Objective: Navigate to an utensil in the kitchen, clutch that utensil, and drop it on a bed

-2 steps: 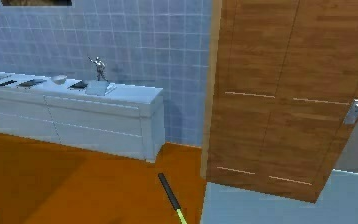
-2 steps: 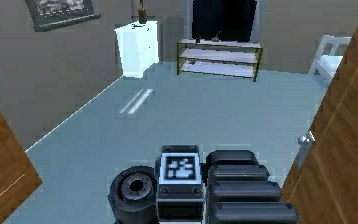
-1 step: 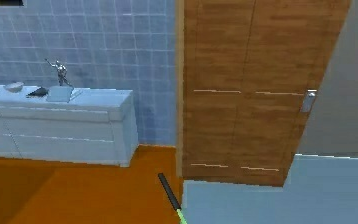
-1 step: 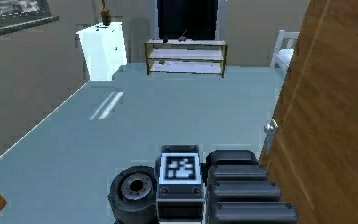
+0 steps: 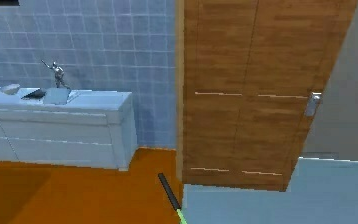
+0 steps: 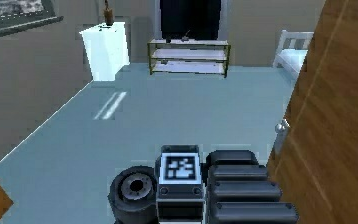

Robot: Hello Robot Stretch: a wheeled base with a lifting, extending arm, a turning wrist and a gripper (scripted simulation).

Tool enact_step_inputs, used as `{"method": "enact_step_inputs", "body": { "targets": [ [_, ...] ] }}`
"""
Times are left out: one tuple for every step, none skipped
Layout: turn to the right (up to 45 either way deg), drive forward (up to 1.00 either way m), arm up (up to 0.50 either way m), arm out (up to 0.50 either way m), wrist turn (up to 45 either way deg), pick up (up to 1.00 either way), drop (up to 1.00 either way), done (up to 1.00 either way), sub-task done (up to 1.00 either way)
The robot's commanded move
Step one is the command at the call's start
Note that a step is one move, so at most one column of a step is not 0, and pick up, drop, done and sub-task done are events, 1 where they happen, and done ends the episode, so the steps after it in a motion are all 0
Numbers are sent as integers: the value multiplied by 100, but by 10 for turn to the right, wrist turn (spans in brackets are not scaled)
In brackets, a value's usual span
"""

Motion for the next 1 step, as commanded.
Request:
{"method": "enact_step_inputs", "body": {
  "targets": [
    [-450,0,0,0,0,0,0,0,0]
  ]
}}
